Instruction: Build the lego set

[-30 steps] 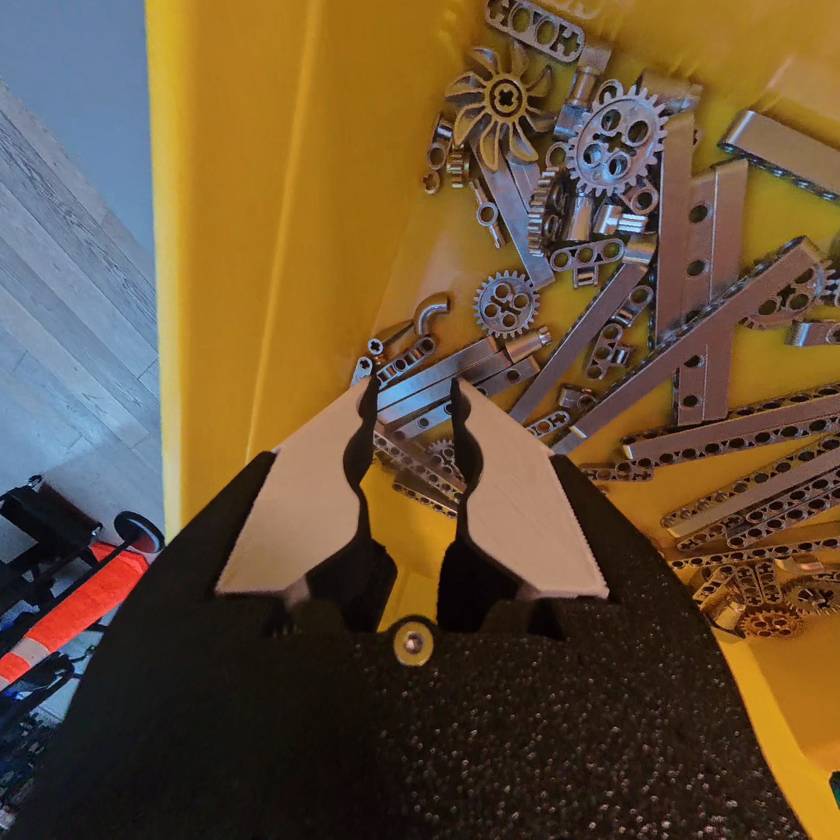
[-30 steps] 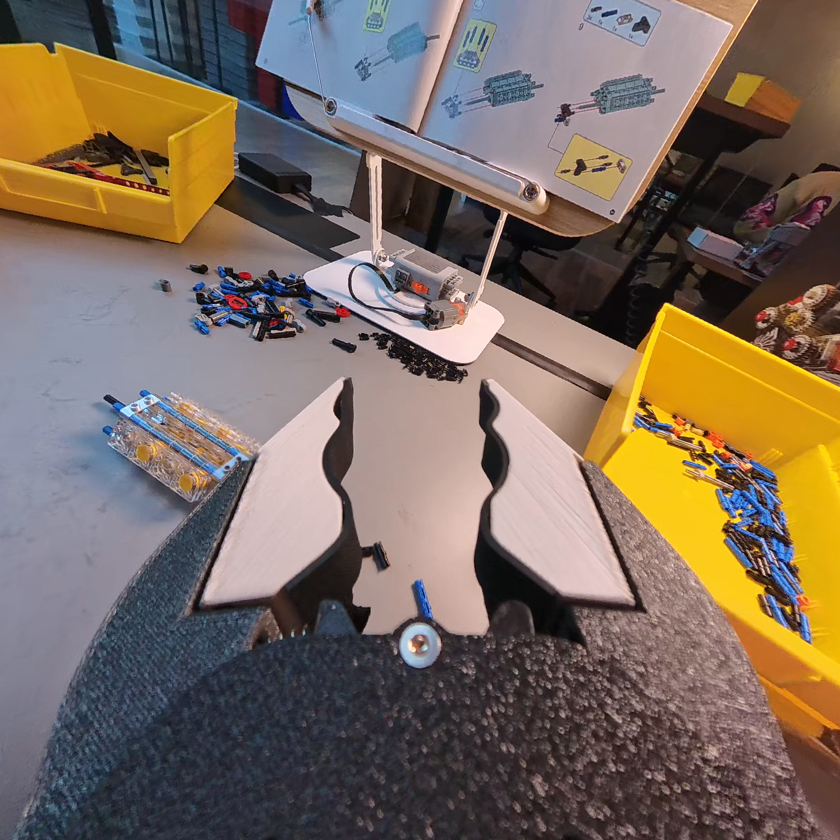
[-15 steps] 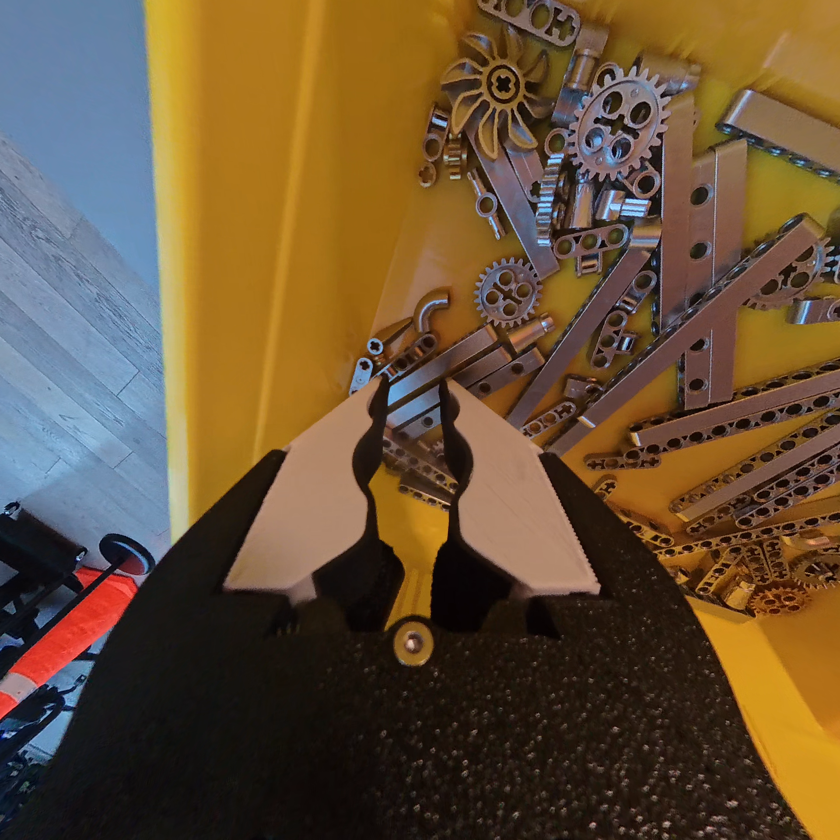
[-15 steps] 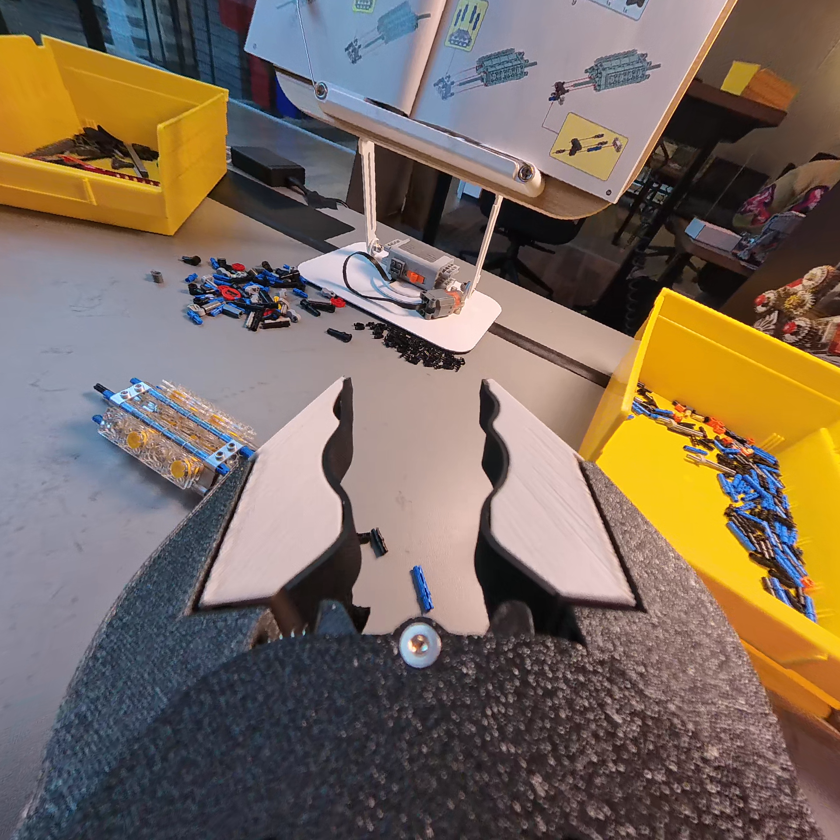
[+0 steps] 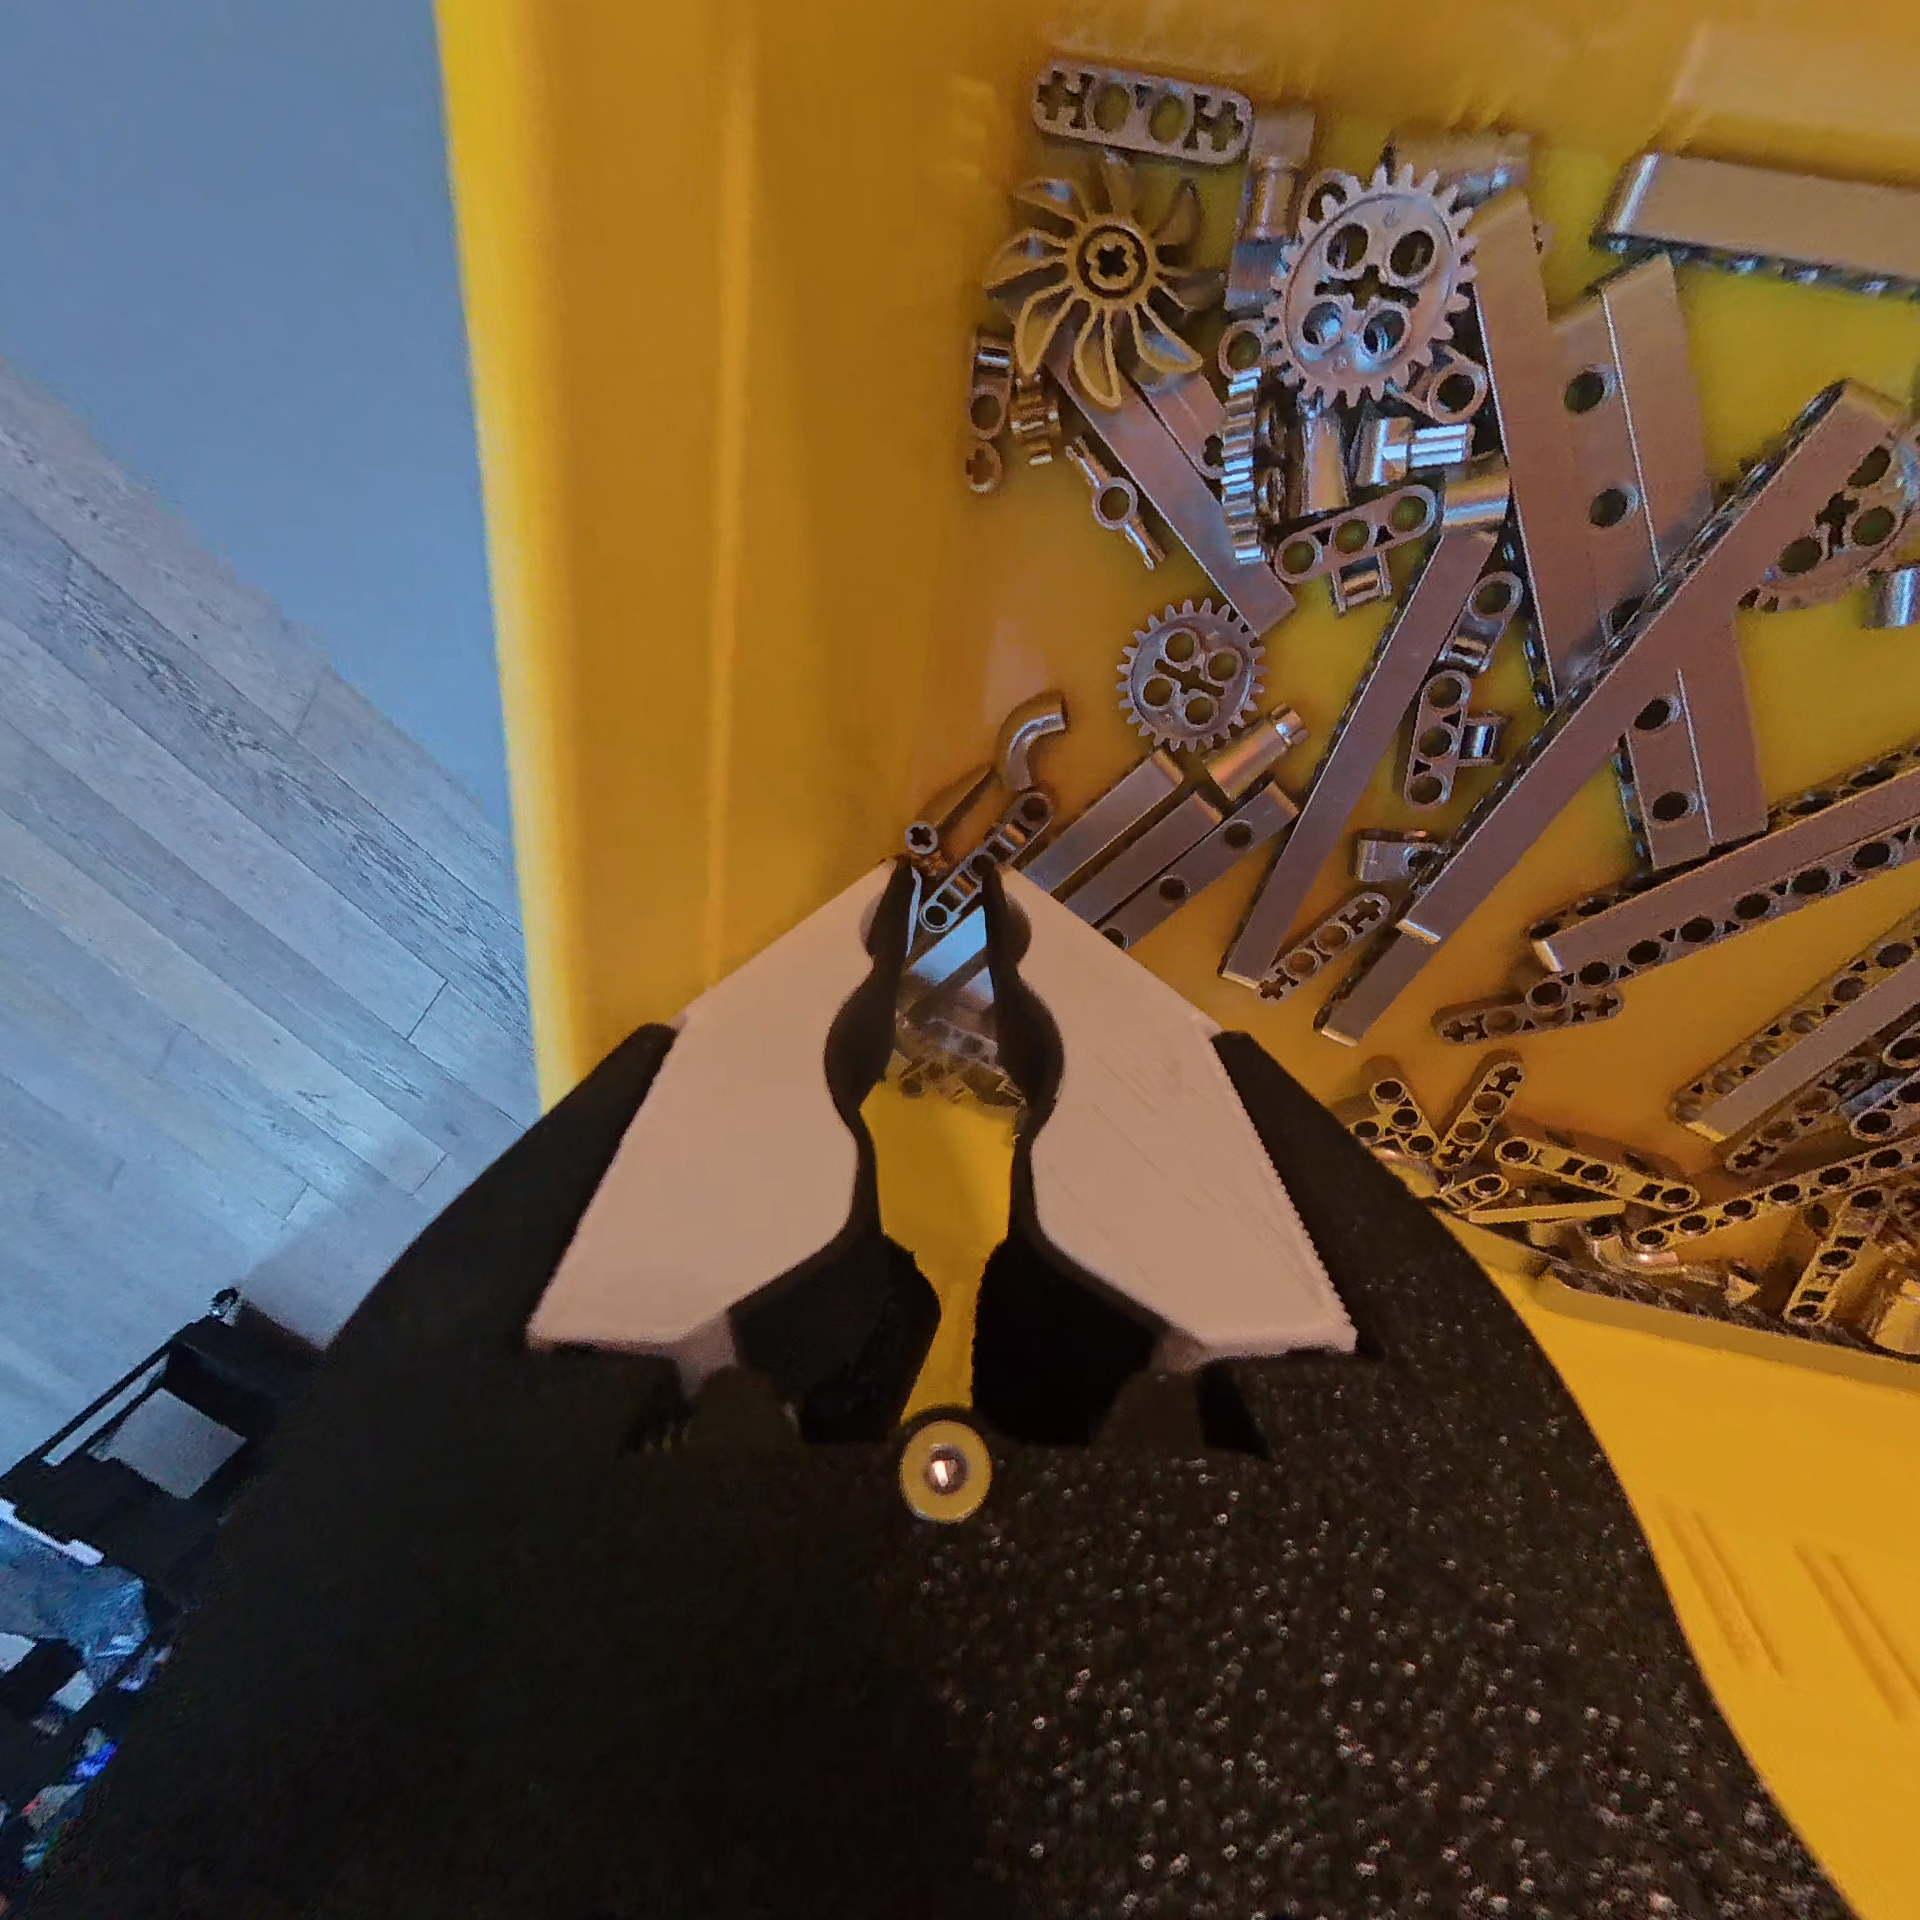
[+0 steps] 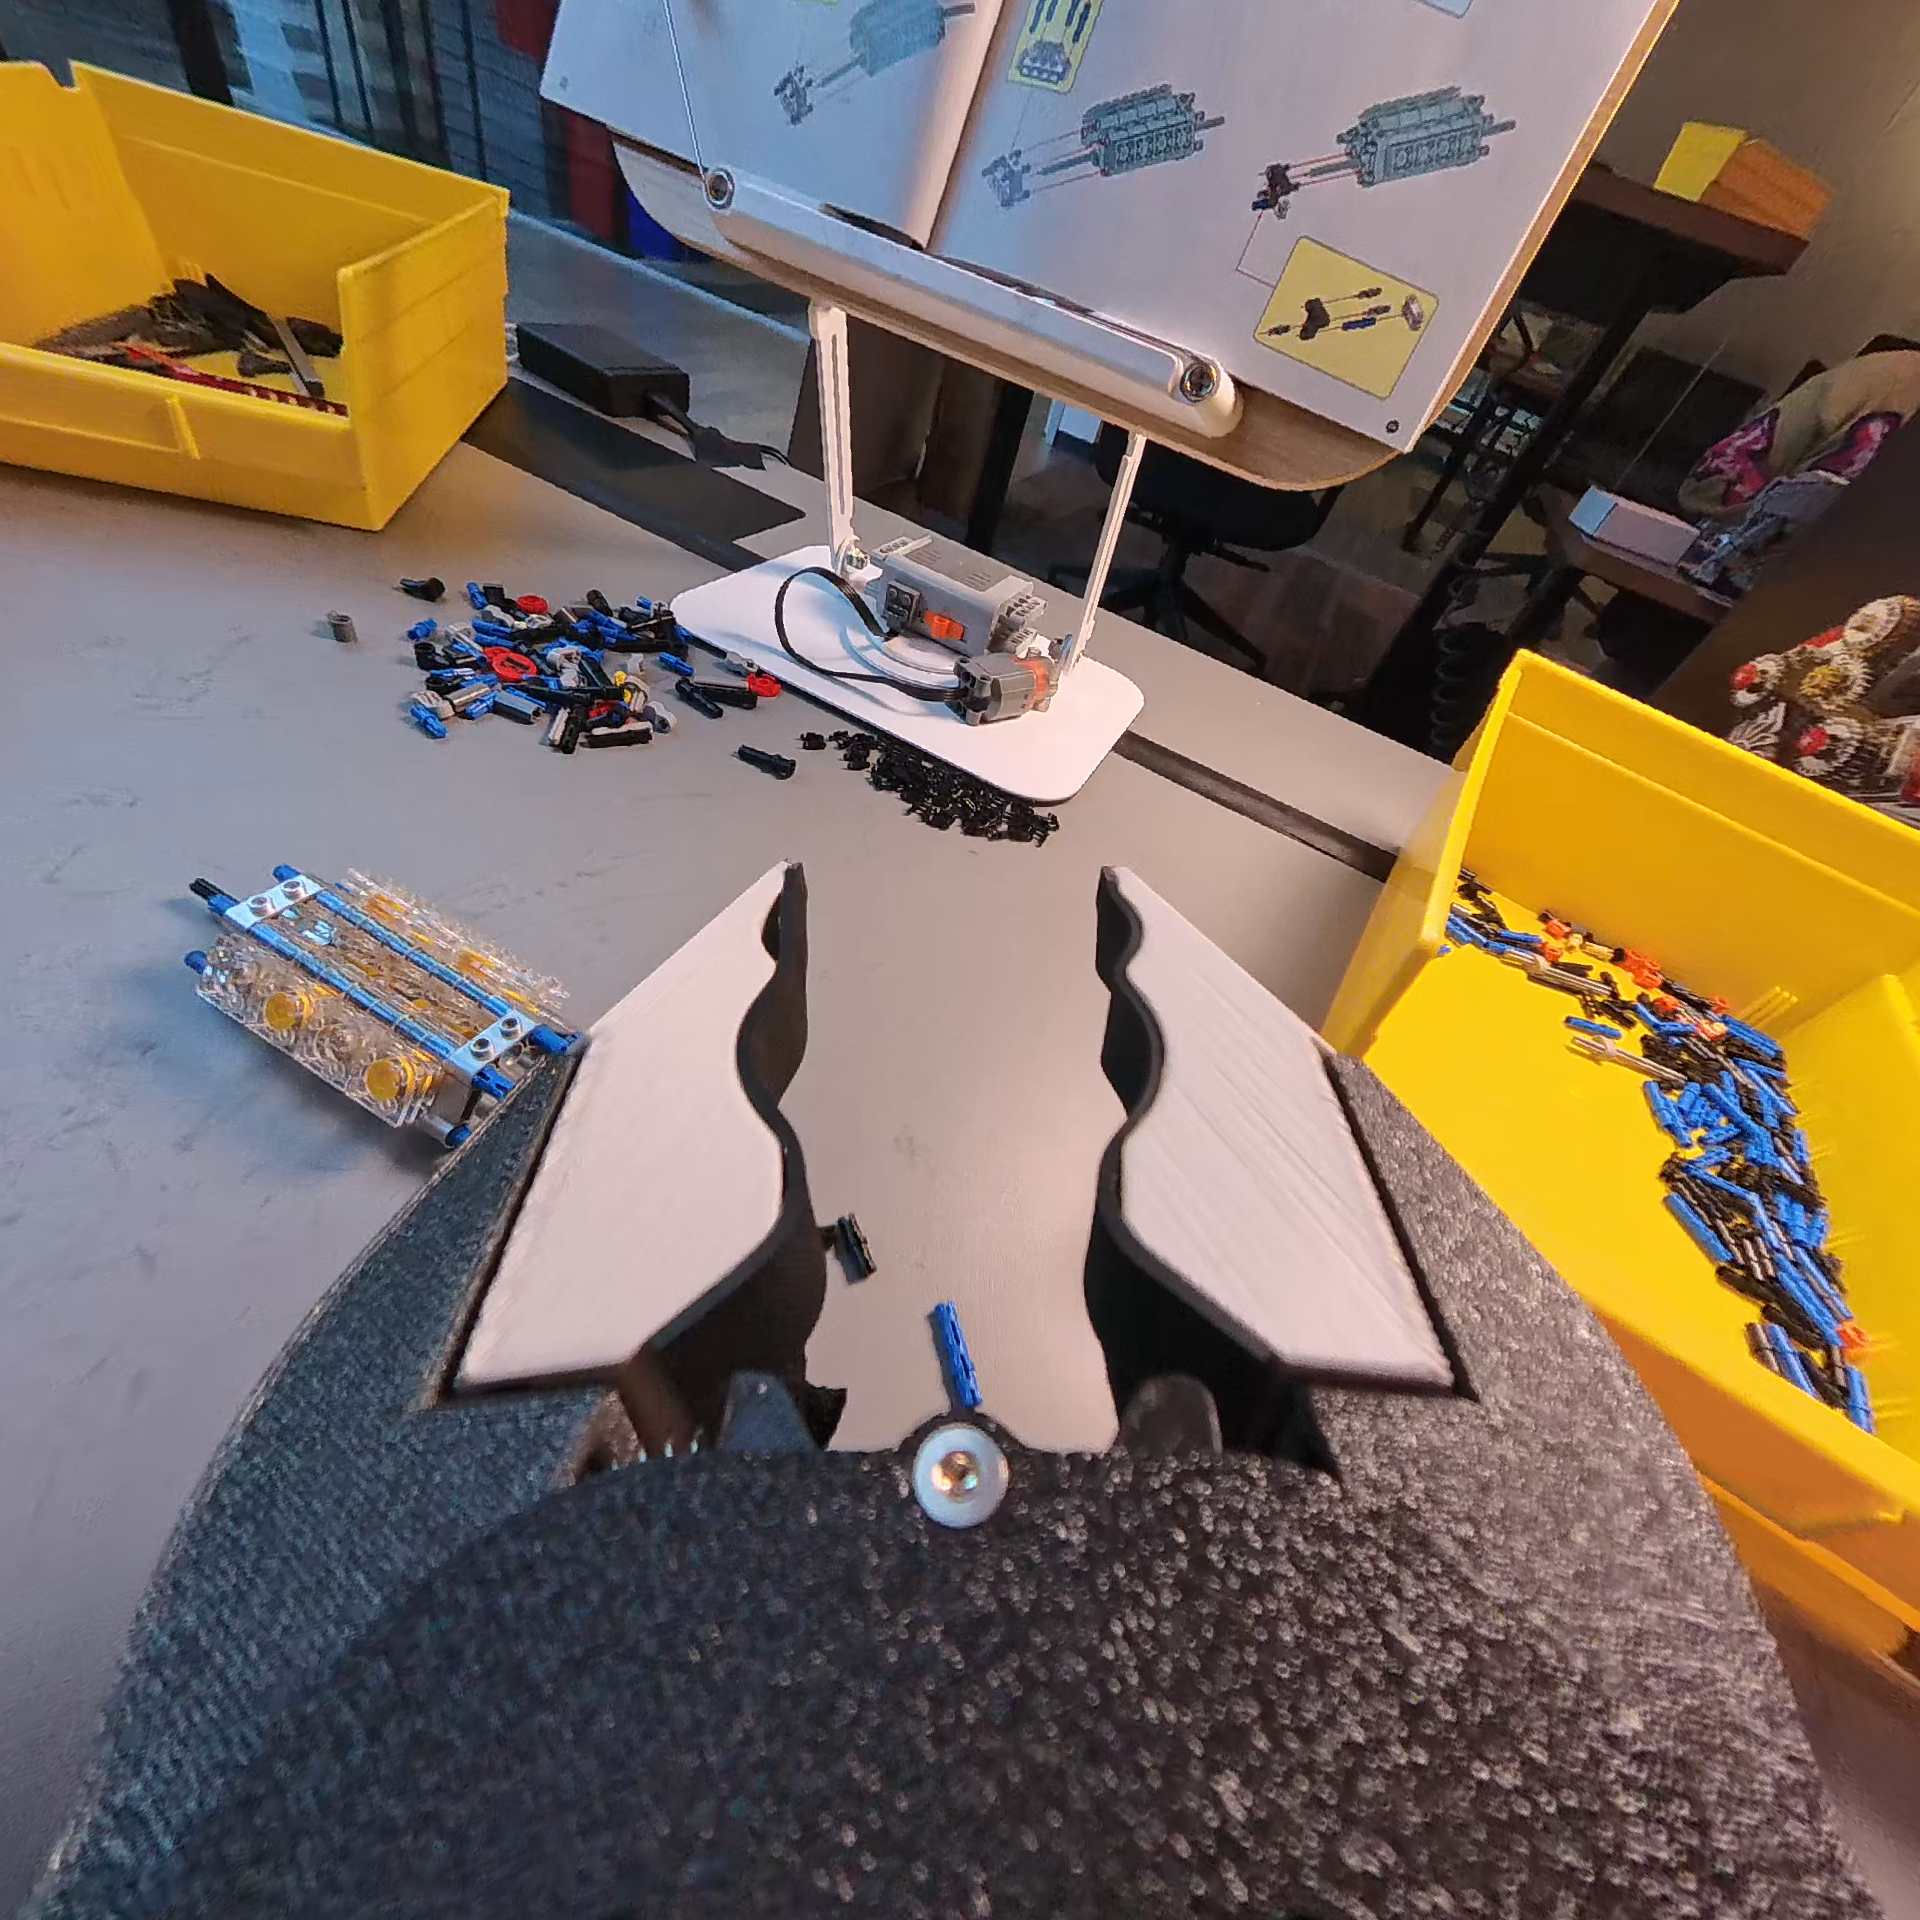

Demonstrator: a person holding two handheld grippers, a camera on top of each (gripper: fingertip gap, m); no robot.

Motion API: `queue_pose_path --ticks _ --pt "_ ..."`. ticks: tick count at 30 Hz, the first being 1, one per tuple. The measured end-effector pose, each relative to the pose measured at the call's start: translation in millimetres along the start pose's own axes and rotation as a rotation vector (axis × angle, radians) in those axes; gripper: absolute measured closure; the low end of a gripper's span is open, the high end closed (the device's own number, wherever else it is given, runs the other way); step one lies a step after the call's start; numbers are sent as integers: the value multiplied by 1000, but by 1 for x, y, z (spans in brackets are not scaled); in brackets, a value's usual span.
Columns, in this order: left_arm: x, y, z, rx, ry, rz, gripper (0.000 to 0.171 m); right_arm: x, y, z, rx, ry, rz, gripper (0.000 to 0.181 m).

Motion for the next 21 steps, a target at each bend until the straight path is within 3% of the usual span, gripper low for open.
queue_pose_path --ticks 15,21 --pt "18 -13 2 -123 -75 163 165 -3 -6 4 -27 -5 -6 127" --pt "17 1 1 -30 13 221 165 -1 -7 4 -24 -10 -10 127"
Point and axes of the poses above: each gripper's, where its closed fingertips meet, y back along the fingers, z out of its underside, x = y × z across the jaws, the point moved 7 cm from there along y, back along the fingers, and after that the axes turned 6 degrees about -z, right-handed, at the moved point
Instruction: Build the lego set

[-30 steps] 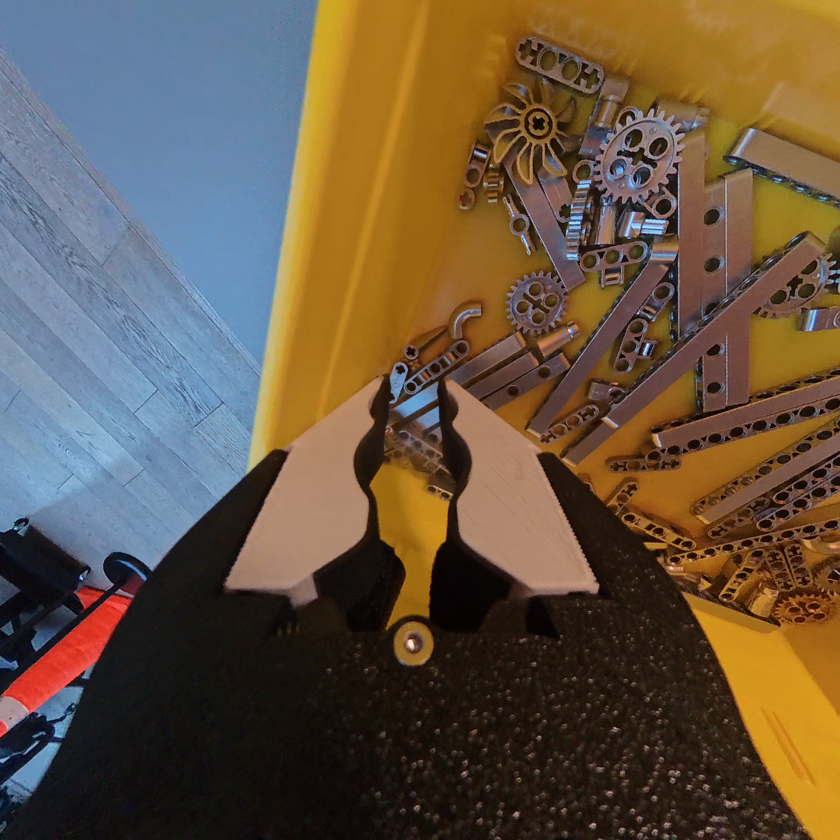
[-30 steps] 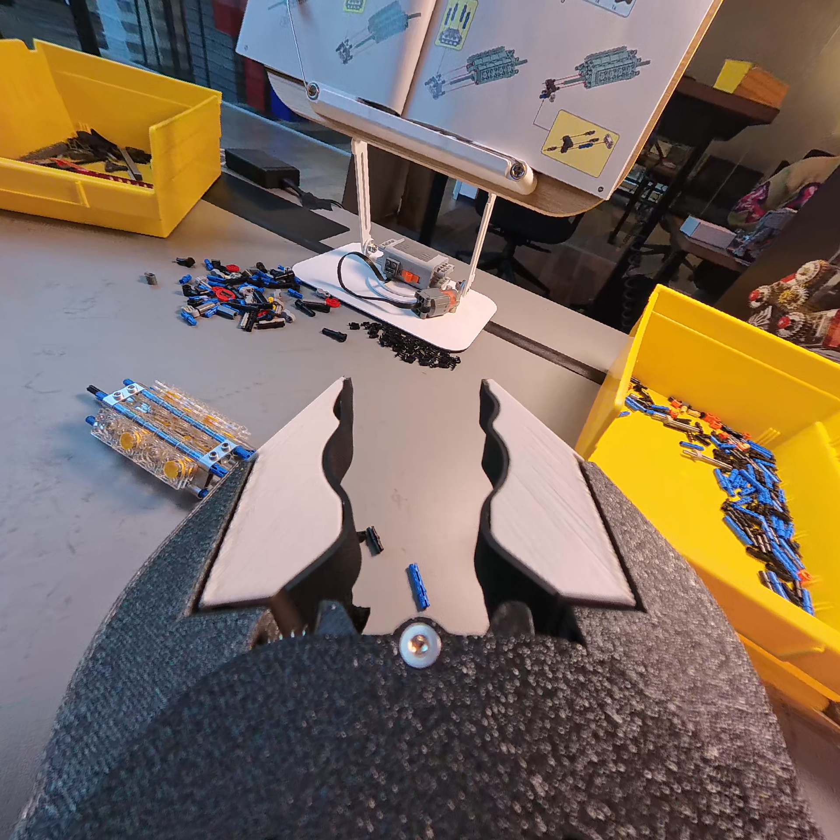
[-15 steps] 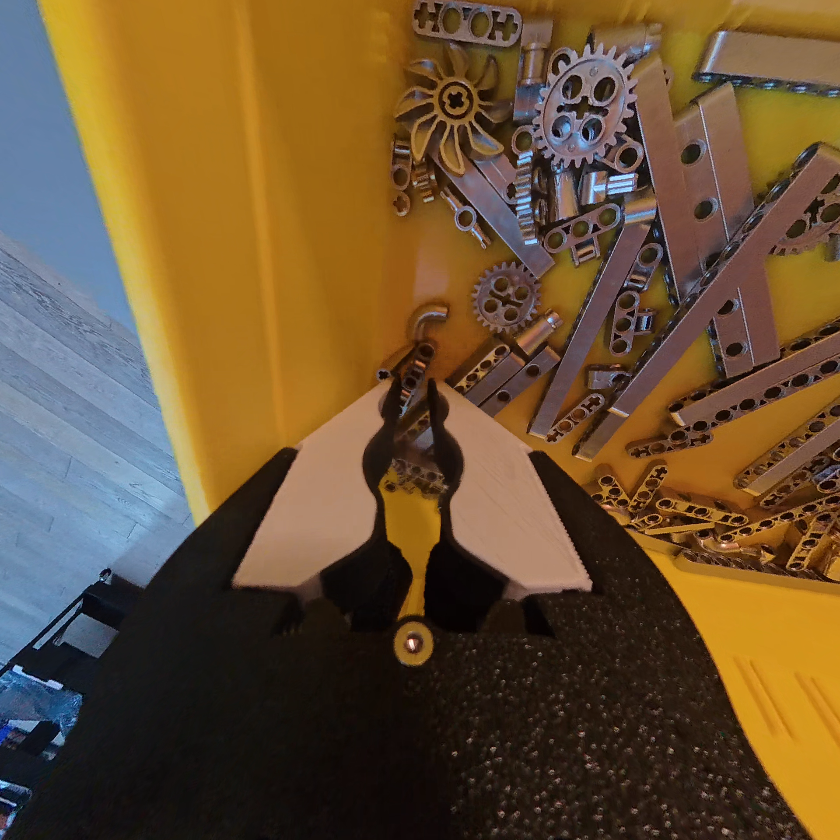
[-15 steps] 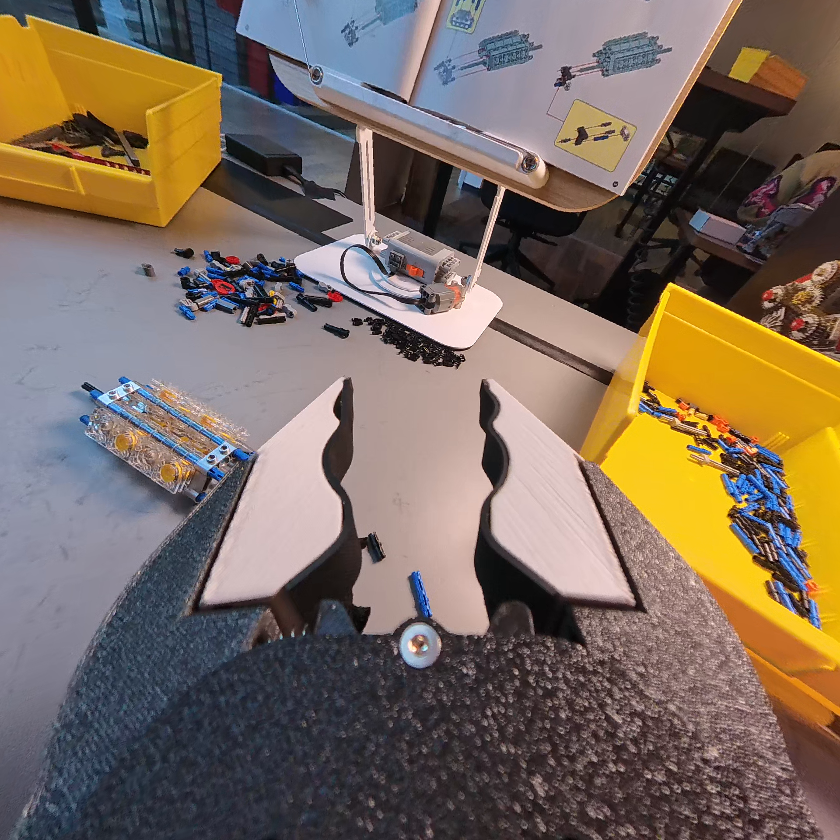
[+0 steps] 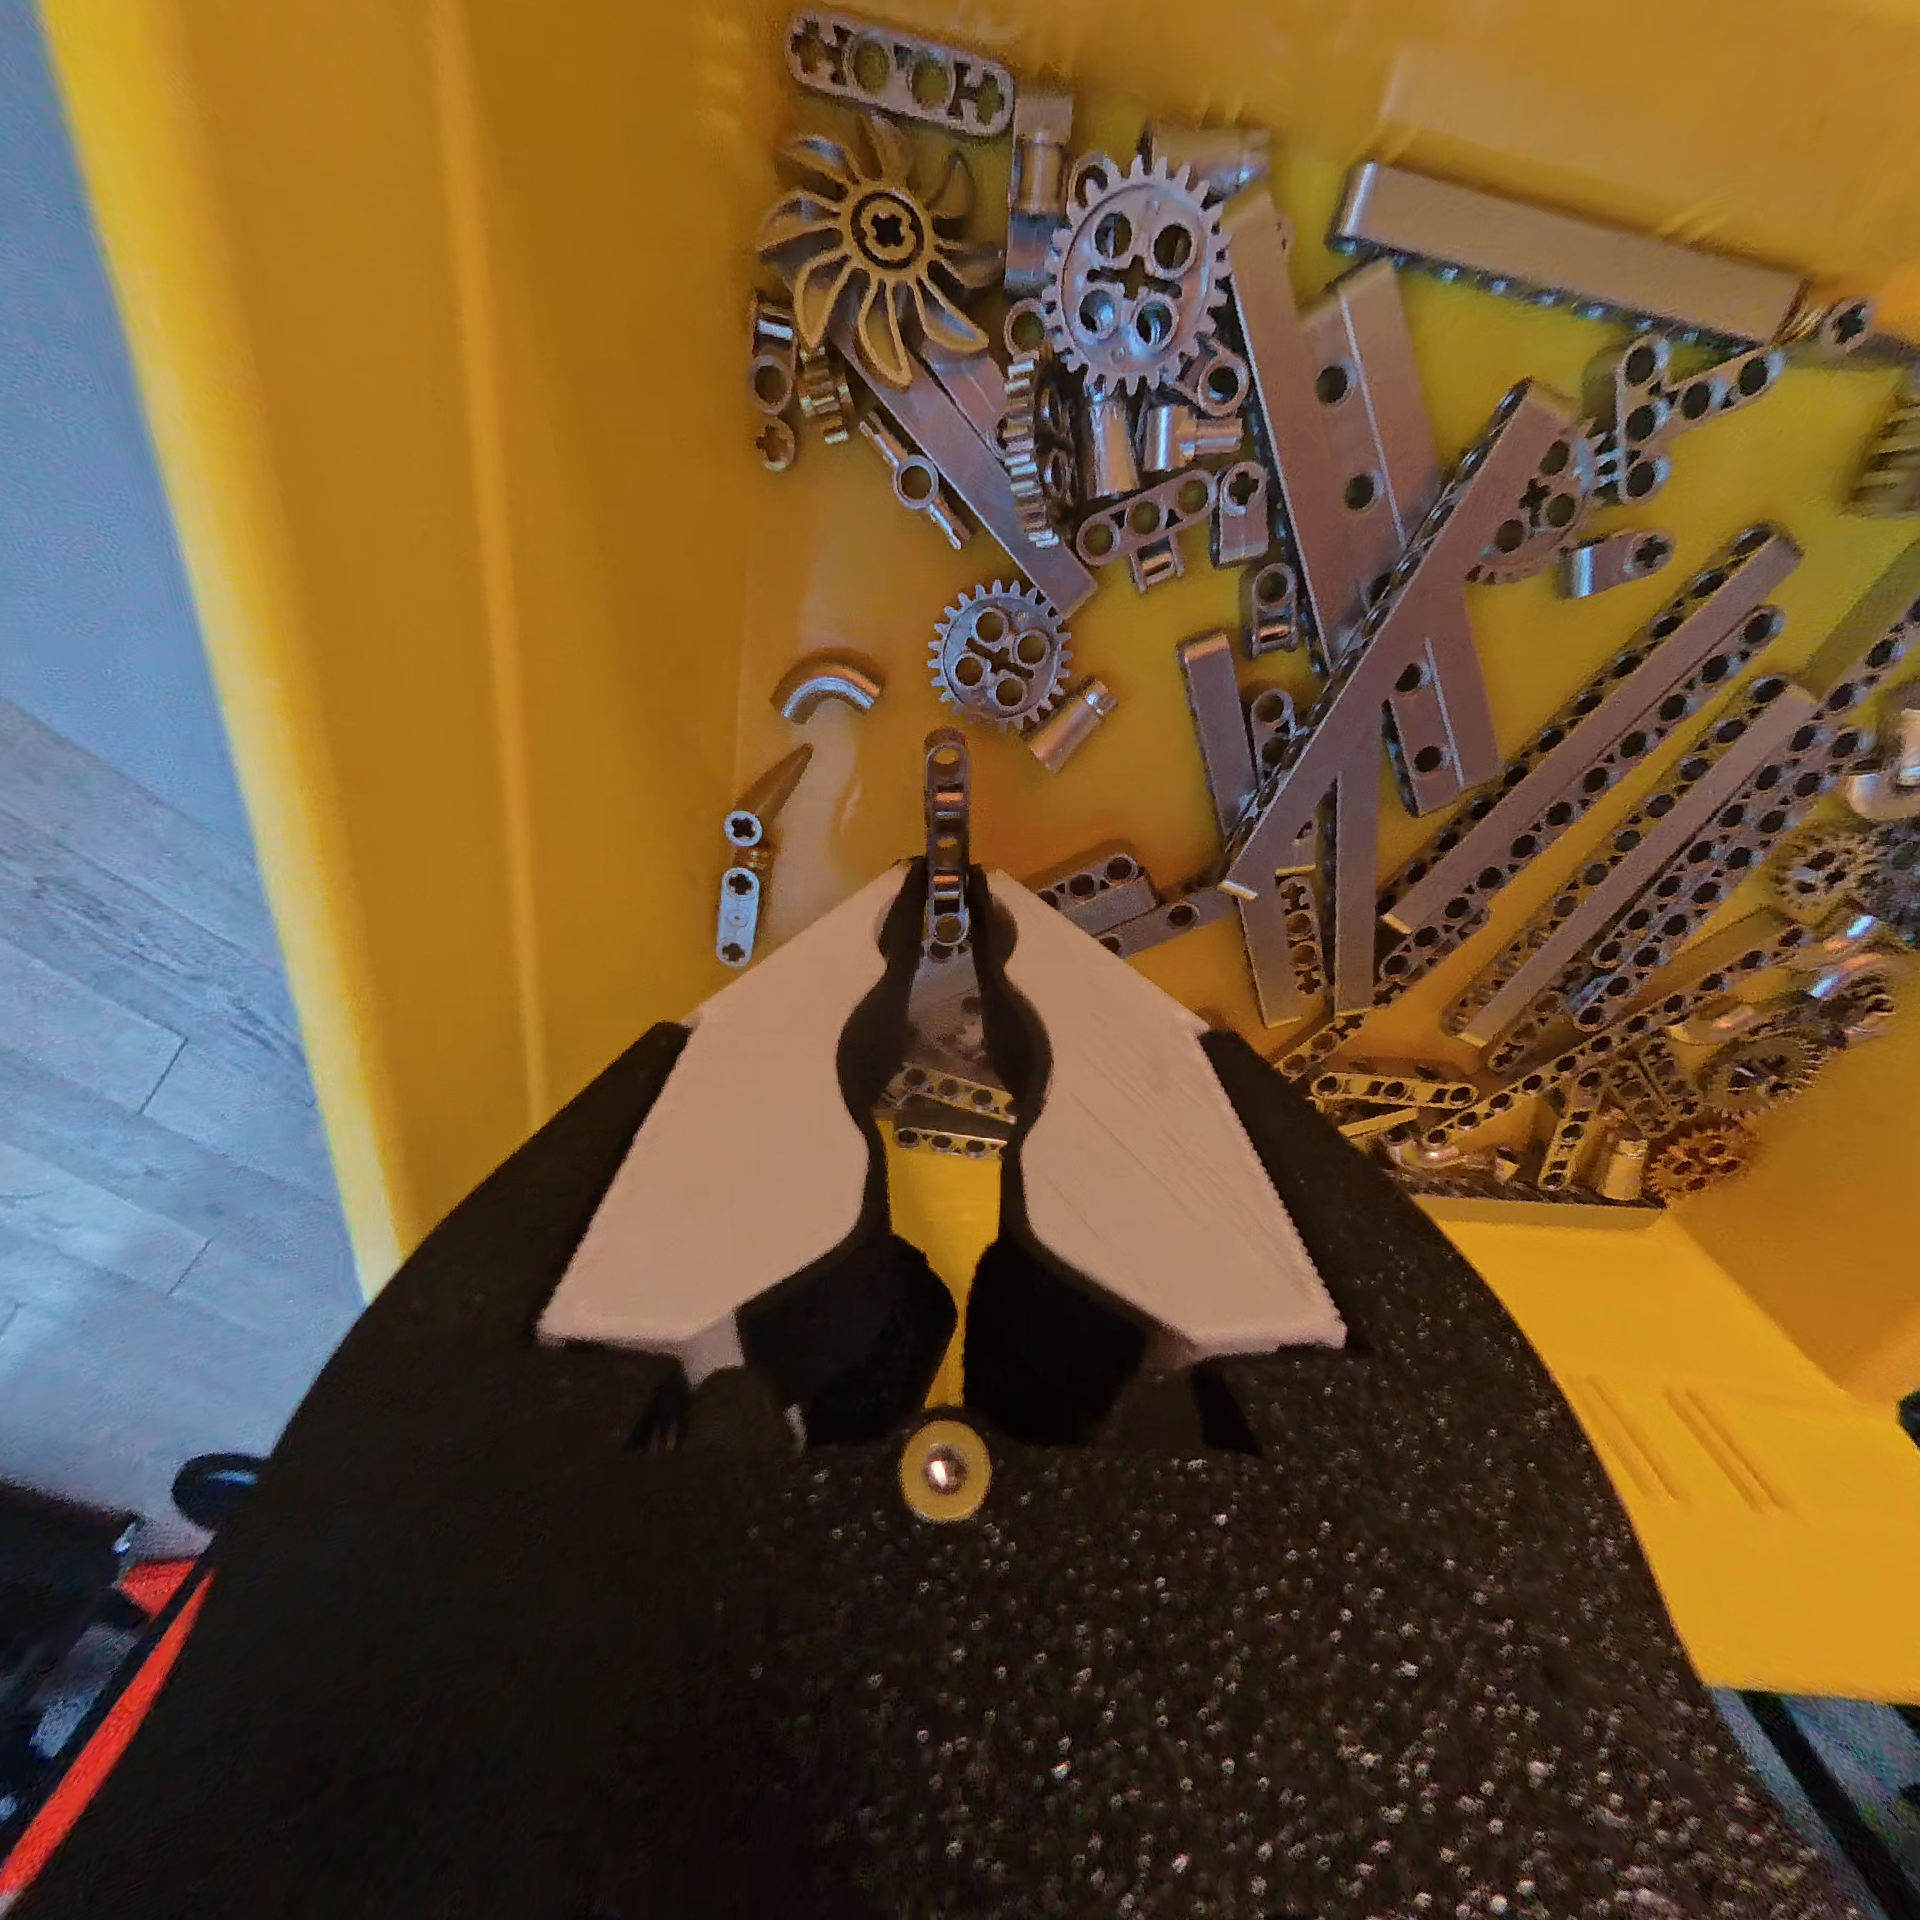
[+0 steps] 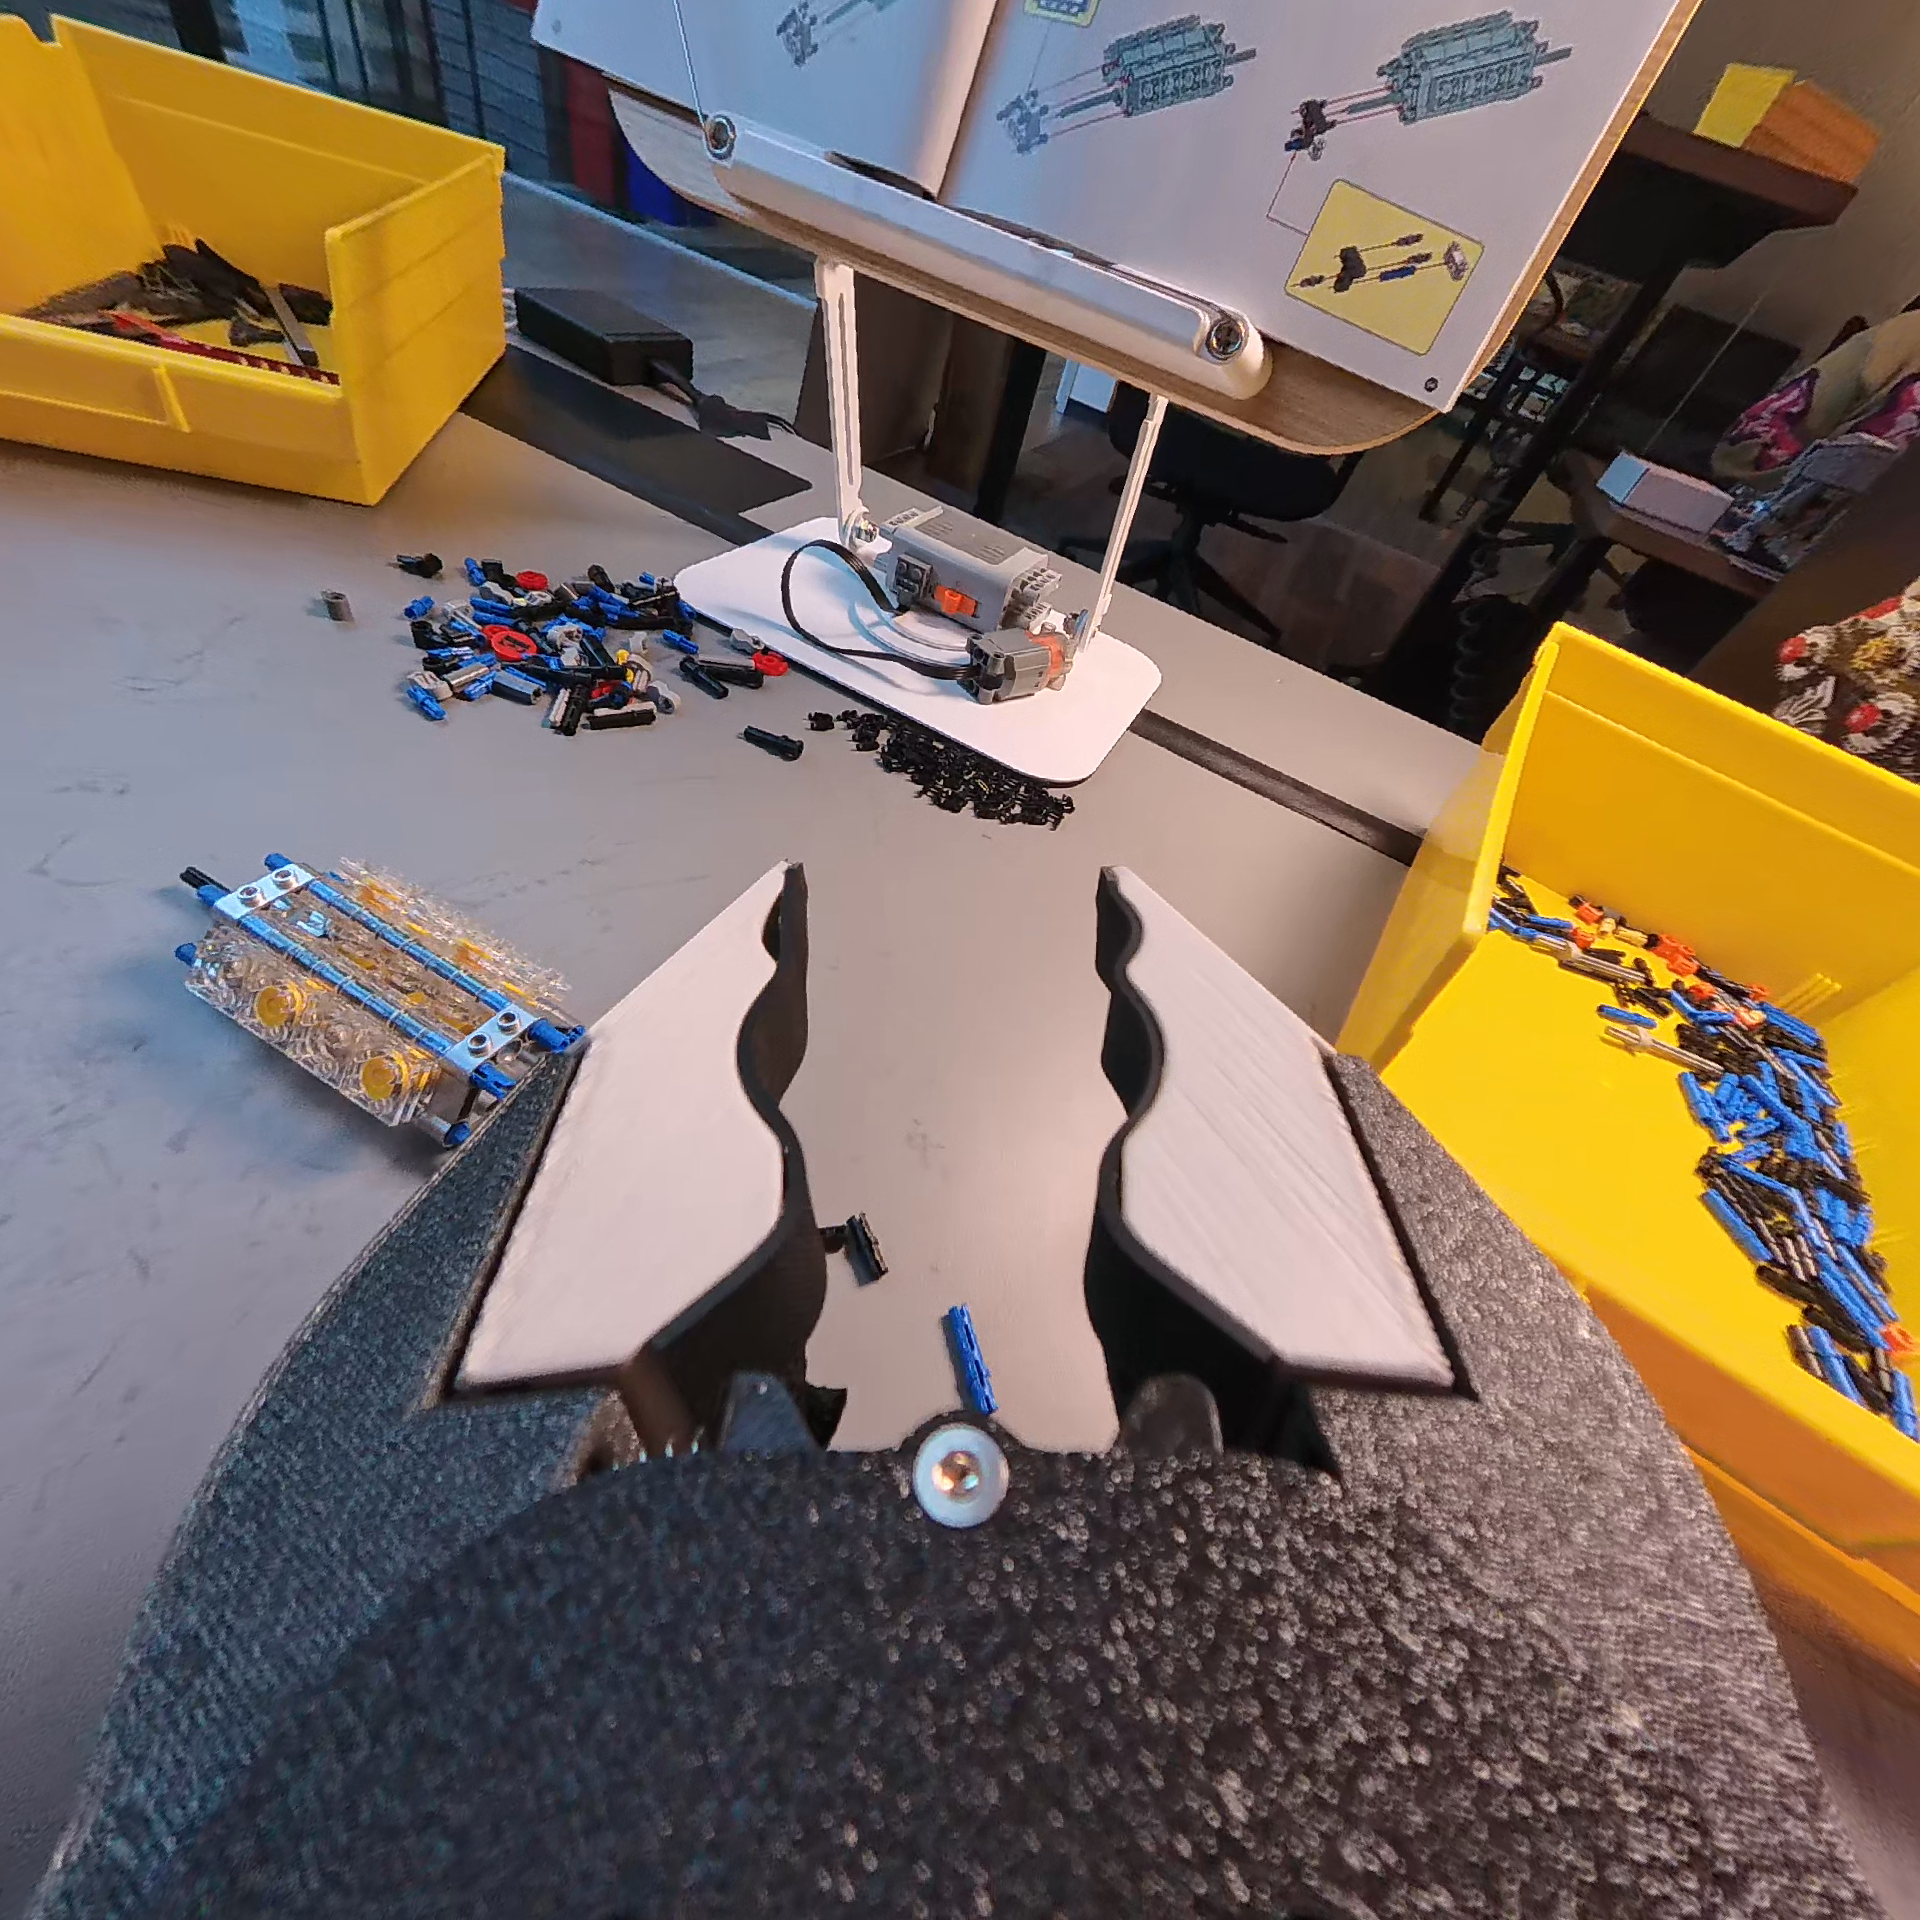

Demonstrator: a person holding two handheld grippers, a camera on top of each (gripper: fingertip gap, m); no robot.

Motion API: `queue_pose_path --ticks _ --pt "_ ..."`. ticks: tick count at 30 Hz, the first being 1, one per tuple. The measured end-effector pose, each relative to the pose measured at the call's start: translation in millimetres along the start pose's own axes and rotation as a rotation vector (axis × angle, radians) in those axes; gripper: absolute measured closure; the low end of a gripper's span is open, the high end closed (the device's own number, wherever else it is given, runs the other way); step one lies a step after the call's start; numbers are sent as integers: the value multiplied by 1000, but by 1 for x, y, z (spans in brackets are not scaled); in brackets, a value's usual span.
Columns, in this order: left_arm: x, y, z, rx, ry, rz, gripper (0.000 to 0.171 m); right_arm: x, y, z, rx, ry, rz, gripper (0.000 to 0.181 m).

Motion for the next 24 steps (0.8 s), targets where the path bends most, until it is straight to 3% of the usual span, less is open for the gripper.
queue_pose_path --ticks 8,11,13,19,22,24 --pt "1 28 -5 228 123 119 158 -3 -2 0 1 -1 -8 127" --pt "-6 39 -5 283 148 69 156 -3 -1 0 0 0 -8 127" --pt "-14 38 3 202 152 -23 155 -3 -1 -1 1 2 -7 127" --pt "-22 19 27 -216 116 -282 154 -6 -2 -2 5 -2 -14 127" --pt "-18 5 29 -349 19 -321 153 -10 -5 -3 4 11 -25 127" --pt "-12 -3 30 -405 13 -256 156 -11 -5 -5 3 24 -25 127"
Point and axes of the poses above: each gripper's, where its closed fingertips meet, y back along the fingers, z out of its underside, x = y × z across the jaws, the point moved 7 cm from there along y, back along the fingers, and after that the axes turned 6 degrees about -z, right-handed, at the moved point
